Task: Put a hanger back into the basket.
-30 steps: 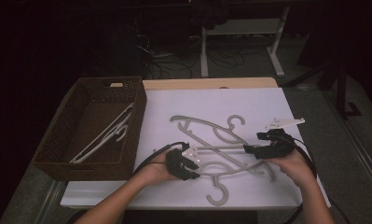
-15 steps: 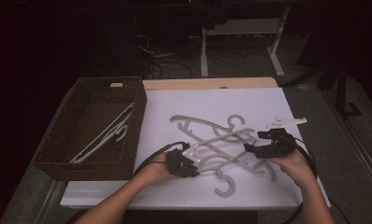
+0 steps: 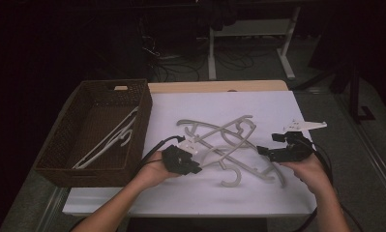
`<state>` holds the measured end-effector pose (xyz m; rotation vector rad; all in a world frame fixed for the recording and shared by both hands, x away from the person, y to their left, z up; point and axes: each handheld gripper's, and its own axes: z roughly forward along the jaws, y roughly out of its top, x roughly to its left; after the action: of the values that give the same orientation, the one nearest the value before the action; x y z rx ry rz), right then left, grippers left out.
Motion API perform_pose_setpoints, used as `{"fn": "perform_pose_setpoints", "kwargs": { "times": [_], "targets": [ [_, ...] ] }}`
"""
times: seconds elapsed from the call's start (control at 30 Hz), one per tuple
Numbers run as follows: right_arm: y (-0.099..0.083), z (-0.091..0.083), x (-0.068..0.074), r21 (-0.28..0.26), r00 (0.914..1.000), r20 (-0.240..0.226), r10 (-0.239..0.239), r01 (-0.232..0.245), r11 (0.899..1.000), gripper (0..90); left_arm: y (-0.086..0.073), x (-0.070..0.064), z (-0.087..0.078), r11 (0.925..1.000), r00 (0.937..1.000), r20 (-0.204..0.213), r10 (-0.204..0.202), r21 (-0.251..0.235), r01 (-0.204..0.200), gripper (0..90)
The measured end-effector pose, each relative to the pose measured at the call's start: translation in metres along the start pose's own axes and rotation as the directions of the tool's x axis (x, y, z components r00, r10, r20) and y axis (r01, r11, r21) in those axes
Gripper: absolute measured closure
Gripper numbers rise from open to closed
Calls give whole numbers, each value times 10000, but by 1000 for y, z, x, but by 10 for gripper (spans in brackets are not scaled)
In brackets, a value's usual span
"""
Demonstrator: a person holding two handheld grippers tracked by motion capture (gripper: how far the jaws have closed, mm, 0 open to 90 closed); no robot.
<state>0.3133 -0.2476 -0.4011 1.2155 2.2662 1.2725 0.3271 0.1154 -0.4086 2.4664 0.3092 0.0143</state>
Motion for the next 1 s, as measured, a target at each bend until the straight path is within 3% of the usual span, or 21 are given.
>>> {"fn": "perform_pose_setpoints", "kwargs": {
  "times": [0.07,0.2,0.37,0.53,0.77,1.0],
  "targets": [
    [-1,1,0,52,10000,37,-34,34,10000,175,3,3,-9,9990,9993,36,-382,-225,382,819],
    [-3,5,1,38,9999,87,-50,50,10000,163,15,6,-32,9956,9974,-68,-713,-608,707,819],
    [-9,14,5,31,9986,447,-268,267,9996,130,27,11,-66,9918,9966,-233,-785,-1034,757,818],
    [-19,21,7,127,9972,649,-375,368,9992,20,32,18,-101,9893,9945,-550,-888,-1212,816,818],
    [-31,19,2,-135,9968,791,-61,72,9999,0,23,33,-153,9807,9846,-1075,-1376,-1543,1202,819],
    [-37,23,0,8,9953,964,-68,68,10000,0,-2,47,-193,9708,9723,-1459,-1827,-1832,1549,818]
  ]
}}
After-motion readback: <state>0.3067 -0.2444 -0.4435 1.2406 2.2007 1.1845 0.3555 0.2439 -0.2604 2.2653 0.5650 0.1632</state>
